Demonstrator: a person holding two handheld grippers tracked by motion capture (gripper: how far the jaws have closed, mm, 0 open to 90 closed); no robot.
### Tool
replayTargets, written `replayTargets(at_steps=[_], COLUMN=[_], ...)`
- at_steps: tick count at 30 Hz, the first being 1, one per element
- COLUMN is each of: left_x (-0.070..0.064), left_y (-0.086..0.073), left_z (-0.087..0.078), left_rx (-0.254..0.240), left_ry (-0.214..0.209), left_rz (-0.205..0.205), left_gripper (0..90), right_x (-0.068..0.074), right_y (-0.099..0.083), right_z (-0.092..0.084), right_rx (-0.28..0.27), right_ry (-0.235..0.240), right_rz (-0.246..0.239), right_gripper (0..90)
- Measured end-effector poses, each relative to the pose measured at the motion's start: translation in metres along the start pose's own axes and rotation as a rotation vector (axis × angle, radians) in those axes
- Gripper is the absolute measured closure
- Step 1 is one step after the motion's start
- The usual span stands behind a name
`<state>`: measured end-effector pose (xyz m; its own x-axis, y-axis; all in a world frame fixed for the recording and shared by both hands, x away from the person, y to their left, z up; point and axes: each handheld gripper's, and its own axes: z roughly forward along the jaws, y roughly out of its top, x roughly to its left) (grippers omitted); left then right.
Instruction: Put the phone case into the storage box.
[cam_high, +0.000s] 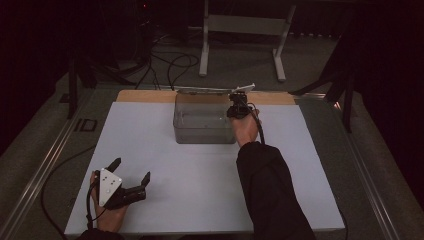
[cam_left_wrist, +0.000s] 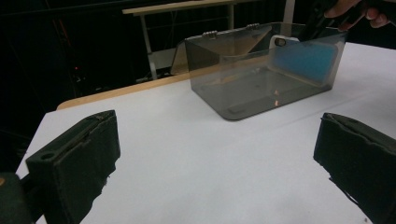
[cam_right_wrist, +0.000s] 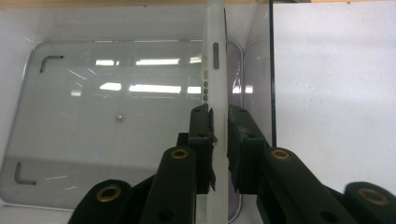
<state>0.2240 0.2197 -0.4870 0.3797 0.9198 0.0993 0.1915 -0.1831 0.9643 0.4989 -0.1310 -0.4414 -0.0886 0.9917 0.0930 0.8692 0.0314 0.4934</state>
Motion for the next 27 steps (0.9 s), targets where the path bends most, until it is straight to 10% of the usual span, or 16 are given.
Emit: replayTargets(at_steps=[27], left_x=[-0.0006], left_y=[0.0001], left_z=[0.0001], left_rx=[0.0], left_ry=[0.0], left_rz=[0.0], left_gripper=[1.1], right_x=[0.0022], right_y=[-0.0017], right_z=[-0.0057], right_rx=[-0.003], right_ry=[0.022], right_rz=[-0.017], right_gripper=[71.9])
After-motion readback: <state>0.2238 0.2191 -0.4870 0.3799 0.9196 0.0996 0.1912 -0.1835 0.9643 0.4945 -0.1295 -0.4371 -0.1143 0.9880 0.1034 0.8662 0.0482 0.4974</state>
